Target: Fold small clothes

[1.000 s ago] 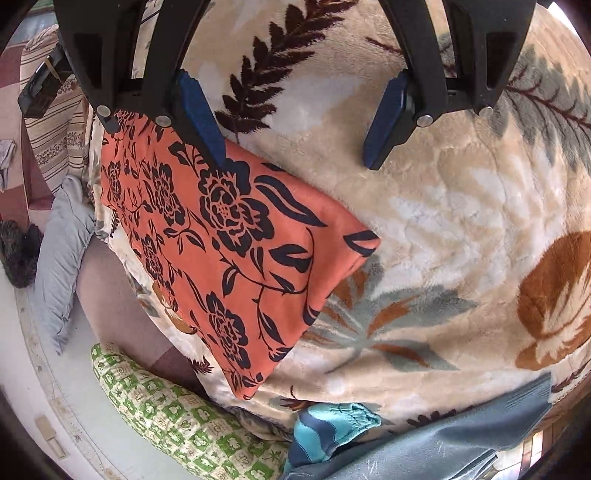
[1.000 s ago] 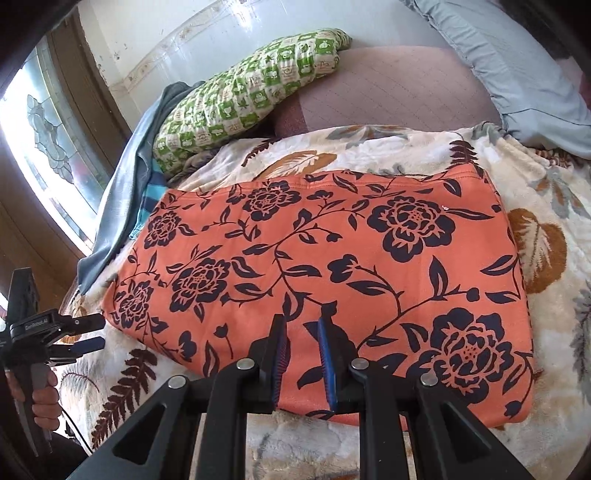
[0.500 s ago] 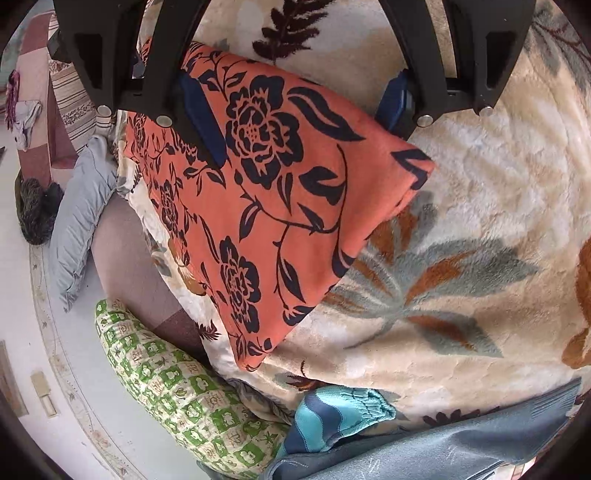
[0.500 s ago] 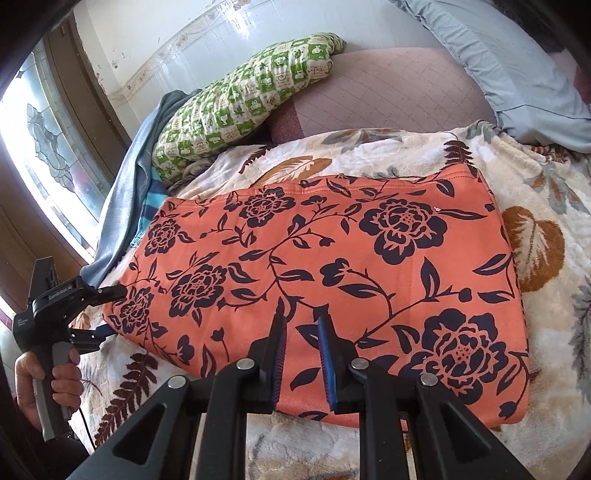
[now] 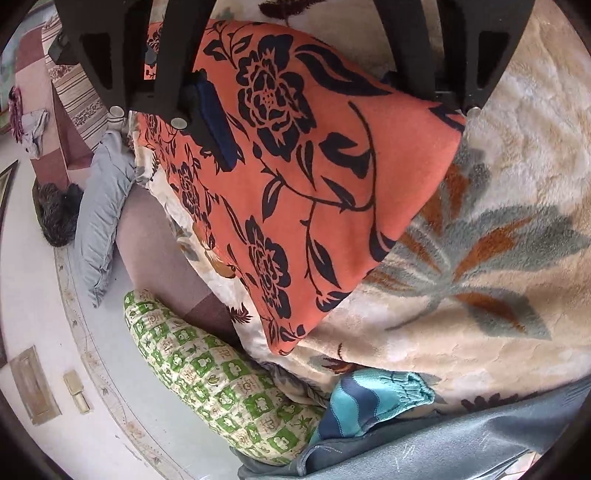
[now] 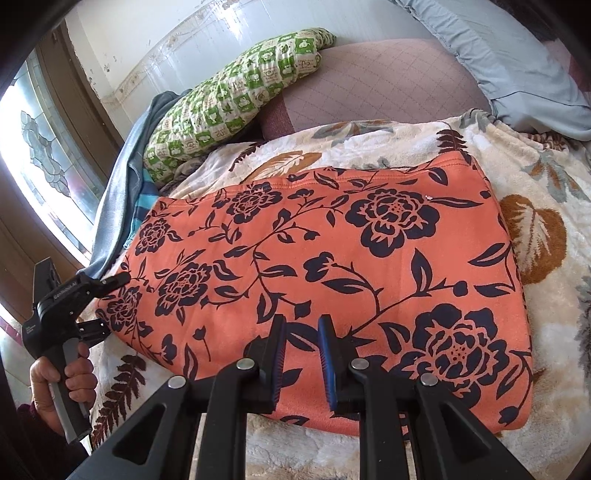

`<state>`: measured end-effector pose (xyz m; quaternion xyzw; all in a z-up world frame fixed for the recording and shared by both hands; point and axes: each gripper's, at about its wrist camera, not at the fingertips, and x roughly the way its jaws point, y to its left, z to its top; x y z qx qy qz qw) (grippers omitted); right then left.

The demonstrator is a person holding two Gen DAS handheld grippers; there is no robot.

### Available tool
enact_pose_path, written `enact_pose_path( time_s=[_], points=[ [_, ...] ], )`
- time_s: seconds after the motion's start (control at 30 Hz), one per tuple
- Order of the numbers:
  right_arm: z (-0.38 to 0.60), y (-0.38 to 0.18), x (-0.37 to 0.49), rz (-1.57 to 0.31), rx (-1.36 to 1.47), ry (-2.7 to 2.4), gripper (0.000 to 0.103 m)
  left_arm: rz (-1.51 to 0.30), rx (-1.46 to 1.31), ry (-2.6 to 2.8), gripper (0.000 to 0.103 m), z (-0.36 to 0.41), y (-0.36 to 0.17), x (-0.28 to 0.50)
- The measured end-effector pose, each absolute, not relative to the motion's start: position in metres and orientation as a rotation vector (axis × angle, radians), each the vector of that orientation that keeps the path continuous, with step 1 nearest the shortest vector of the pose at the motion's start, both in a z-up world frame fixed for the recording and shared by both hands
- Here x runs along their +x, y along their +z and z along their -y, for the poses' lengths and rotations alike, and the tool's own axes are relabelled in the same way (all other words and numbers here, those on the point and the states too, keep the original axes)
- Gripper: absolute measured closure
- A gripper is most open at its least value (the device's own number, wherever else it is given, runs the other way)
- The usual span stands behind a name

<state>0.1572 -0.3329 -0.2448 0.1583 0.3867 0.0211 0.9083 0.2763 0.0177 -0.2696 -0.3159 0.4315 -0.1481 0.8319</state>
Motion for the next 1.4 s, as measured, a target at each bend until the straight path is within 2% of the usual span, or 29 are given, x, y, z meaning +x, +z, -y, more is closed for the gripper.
enact_pose_path(
  time_s=[0.03, 0.07, 0.1, 0.33, 0.57, 0.73, 0.93, 1.13, 1.2, 1.3, 1.4],
  points=[
    [0.333, -0.245, 0.158, -0.799, 0.326, 0.042, 0.083, -0.906, -0.649, -0.309, 0.042, -0.017, -0.269, 0.277],
    [0.333, -0.246, 0.158, -0.8, 0.326, 0.042, 0.083, -0.9, -0.63, -0.299, 0.063, -0.017, -0.269, 0.278],
    [0.333, -0.246, 0.159, -0.799, 0.324, 0.042, 0.083, -0.904, -0.613, -0.294, 0.075, -0.017, -0.27, 0.28],
    [0.345, -0.243, 0.156, -0.781, 0.357, 0.023, 0.083, -0.868, -0.566, -0.313, 0.08, -0.013, -0.264, 0.275],
    [0.384, -0.233, 0.148, -0.74, 0.473, -0.02, 0.083, -0.85, -0.506, -0.306, 0.081, 0.015, -0.222, 0.265],
    [0.419, -0.232, 0.137, -0.73, 0.589, -0.068, 0.083, -0.842, -0.424, -0.367, 0.082, 0.073, -0.179, 0.259],
    [0.47, -0.238, 0.113, -0.698, 0.788, -0.091, 0.083, -0.861, -0.259, -0.469, 0.082, 0.178, -0.152, 0.248],
    [0.518, -0.239, 0.081, -0.648, 0.85, -0.158, 0.083, -0.914, -0.107, -0.614, 0.082, 0.303, -0.183, 0.224],
    [0.537, -0.242, 0.071, -0.631, 0.885, -0.189, 0.082, -0.969, -0.069, -0.662, 0.086, 0.338, -0.209, 0.212],
    [0.566, -0.248, 0.058, -0.614, 0.95, -0.233, 0.082, -0.989, 0.024, -0.64, 0.086, 0.362, -0.239, 0.192],
    [0.582, -0.252, 0.052, -0.608, 0.989, -0.242, 0.081, -0.946, 0.053, -0.642, 0.087, 0.362, -0.241, 0.183]
  ],
)
